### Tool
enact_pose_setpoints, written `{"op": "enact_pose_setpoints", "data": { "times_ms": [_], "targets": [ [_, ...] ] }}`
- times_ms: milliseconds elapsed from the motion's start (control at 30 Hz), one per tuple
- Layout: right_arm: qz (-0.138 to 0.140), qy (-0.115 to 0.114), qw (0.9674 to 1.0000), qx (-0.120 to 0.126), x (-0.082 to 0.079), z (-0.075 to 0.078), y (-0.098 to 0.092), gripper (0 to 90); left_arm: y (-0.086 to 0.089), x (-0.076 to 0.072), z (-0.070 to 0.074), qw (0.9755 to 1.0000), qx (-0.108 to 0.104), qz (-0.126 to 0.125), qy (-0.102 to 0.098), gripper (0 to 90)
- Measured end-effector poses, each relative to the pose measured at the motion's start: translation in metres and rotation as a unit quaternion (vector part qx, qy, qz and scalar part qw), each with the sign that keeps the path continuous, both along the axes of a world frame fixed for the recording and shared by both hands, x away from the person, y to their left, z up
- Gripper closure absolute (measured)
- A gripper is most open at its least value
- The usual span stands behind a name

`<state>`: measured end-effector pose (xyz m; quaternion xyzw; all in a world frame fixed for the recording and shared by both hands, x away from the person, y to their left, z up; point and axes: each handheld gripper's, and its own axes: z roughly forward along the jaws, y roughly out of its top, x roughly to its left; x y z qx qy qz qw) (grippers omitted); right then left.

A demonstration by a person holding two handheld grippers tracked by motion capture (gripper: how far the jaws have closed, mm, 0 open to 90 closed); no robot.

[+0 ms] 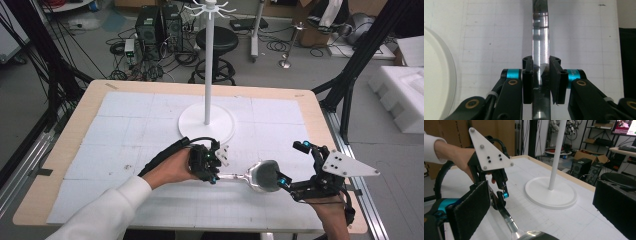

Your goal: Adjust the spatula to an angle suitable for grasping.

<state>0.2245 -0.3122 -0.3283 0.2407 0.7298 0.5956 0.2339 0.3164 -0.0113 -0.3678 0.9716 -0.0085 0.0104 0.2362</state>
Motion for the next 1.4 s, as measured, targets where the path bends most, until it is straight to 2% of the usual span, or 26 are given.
{"op": "enact_pose_setpoints", "data": {
  "times_ms": [300, 467, 667, 933, 1067, 1133, 1233, 1400],
  "targets": [
    [0.002, 0.001, 1.0000, -0.001, 0.000, -0.001, 0.000, 0.5, -0.014, 0.002, -0.013, 0.9999, 0.000, -0.008, 0.008, 75.0],
    [0.002, 0.002, 1.0000, -0.002, 0.000, -0.001, 0.000, 0.5, -0.020, 0.004, -0.020, 0.9997, -0.014, -0.014, 0.014, 75.0],
    [0.000, 0.003, 1.0000, -0.004, 0.000, -0.001, 0.000, 0.4, -0.026, 0.007, -0.033, 0.9994, 0.000, -0.024, 0.024, 75.0],
    [0.000, 0.004, 1.0000, -0.003, 0.001, -0.002, -0.001, 0.5, -0.029, 0.009, -0.042, 0.9990, 0.000, -0.032, 0.032, 74.8],
    [0.000, 0.004, 1.0000, -0.002, 0.001, -0.002, -0.002, 0.5, -0.030, 0.008, -0.045, 0.9989, 0.003, -0.042, 0.020, 74.4],
    [-0.001, 0.005, 1.0000, -0.003, 0.001, -0.003, -0.002, 0.5, -0.030, 0.009, -0.047, 0.9988, 0.008, -0.044, 0.022, 74.2],
    [-0.002, 0.005, 1.0000, -0.003, 0.001, -0.003, -0.002, 0.5, -0.029, 0.009, -0.047, 0.9985, 0.003, -0.053, 0.015, 73.0],
    [-0.004, 0.009, 1.0000, -0.001, 0.001, -0.004, -0.004, 0.5, -0.023, 0.009, -0.036, 0.9972, -0.030, -0.067, -0.008, 60.0]
  ]
}}
